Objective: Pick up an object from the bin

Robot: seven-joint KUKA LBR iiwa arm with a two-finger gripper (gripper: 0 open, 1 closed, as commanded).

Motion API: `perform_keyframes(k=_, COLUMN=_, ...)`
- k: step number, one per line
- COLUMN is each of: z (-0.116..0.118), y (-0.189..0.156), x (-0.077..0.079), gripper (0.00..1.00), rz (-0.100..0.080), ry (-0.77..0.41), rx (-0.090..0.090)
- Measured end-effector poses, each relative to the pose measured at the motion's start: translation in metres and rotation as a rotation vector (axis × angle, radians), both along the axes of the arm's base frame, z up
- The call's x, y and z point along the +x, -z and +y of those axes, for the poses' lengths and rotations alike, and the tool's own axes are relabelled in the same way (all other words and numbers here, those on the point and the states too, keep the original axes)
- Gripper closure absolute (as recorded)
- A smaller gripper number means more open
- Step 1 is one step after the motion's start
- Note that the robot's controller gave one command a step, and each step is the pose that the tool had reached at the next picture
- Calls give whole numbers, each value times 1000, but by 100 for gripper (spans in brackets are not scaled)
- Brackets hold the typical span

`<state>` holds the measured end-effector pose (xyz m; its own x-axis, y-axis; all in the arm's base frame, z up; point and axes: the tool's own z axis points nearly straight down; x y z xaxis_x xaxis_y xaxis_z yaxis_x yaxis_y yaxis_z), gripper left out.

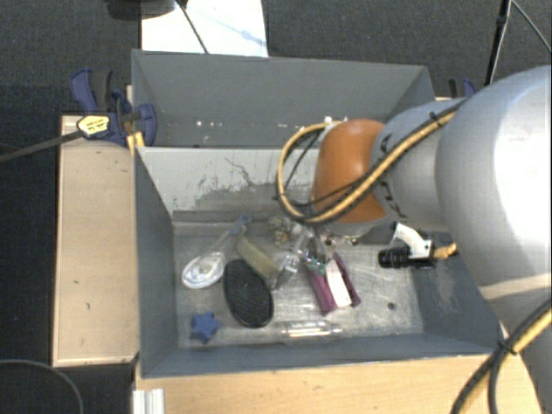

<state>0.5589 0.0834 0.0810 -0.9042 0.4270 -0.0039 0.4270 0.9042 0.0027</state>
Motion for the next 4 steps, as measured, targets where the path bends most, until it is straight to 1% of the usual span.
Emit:
perform_keyframes(k=1, z=73, y=-2, x=-3, gripper=0, rz=-2, ry=-499, rx=0)
perform_keyframes(k=2, z=138, y=-26, x=22, gripper=0, rz=8, ry=-426, rx=-1)
perform_keyframes(k=3, z=151, y=3, x=26, gripper=0, rz=11, ry=-146, rx=10)
perform_keyframes(k=4, z=151, y=3, x=26, gripper=100, rz=11, ry=-150, rx=8)
